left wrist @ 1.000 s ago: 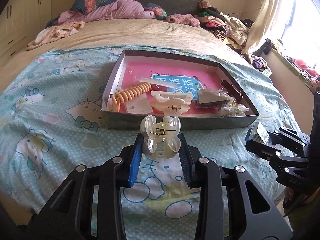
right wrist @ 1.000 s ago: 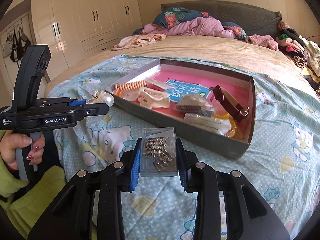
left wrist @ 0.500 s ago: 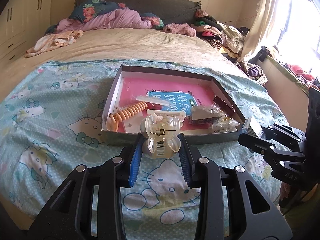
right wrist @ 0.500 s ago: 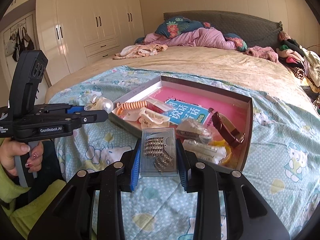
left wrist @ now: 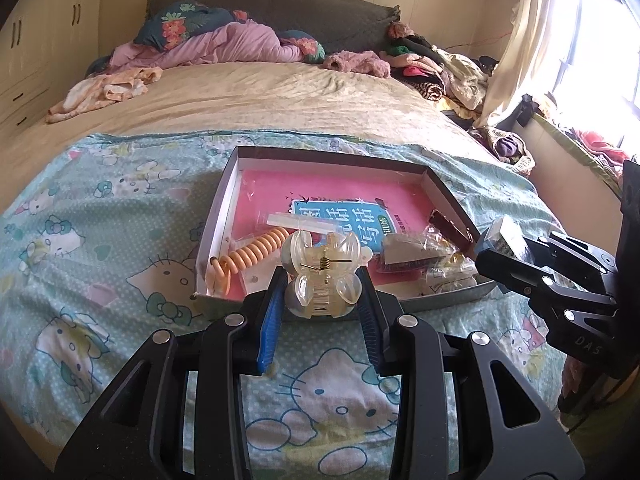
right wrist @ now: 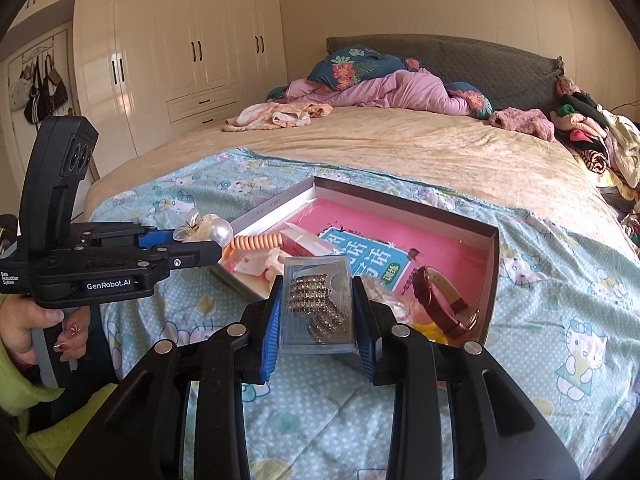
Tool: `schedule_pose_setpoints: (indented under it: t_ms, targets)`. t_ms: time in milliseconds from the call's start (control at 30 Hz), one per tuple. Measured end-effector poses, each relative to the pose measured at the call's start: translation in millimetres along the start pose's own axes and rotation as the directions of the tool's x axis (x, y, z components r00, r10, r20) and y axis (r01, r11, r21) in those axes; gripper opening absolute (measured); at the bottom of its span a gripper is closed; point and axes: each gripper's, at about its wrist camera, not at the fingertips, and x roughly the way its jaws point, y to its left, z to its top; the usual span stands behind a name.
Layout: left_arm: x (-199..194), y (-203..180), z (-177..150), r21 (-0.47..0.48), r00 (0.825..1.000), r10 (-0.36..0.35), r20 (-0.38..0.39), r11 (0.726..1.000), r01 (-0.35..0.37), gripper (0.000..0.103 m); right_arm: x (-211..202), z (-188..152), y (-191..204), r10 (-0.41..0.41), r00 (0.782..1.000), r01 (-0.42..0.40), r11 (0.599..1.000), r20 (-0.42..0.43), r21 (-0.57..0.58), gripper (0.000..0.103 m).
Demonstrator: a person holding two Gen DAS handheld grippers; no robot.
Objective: Organize jewelry
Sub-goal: 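Carry the pin case and flower clip into the pink box and open both tools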
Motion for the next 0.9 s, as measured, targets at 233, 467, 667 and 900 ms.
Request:
schedule_pose_setpoints:
  t_ms: [233, 467, 667, 900]
  targets:
    - [16.2, 4.8, 10.0, 0.001, 1.0, 0.02, -0.012, 1.0, -0.02, 0.027, 17.7, 9.0, -9.2, -0.012, 1.0, 0.012, 1.0, -0.005, 0.013, 0.031]
    - [37.1, 12.9, 8.6, -0.009, 0.998, 0.045, -0.051, 0.999, -0.046, 0.027, 49.2, 3.2, -15.7, -0.017, 0.998, 0.018, 1.0, -0.064, 0.023, 0.031]
    - [46.3, 19.6, 5.6, -0.018, 0.996, 0.056, -0.073, 0.998, -0.058, 0.027, 73.4, -8.0, -12.6, -0.008, 0.993, 0.012, 1.0, -0.121, 0.027, 0.031]
    - [45.1, 18.7, 5.4, -0.017, 0.995, 0.06, -0.076, 0.998, -0.061, 0.043, 73.3, -9.8, -11.1, -0.011, 0.992, 0.015, 0.999, -0.122, 0.036, 0.048]
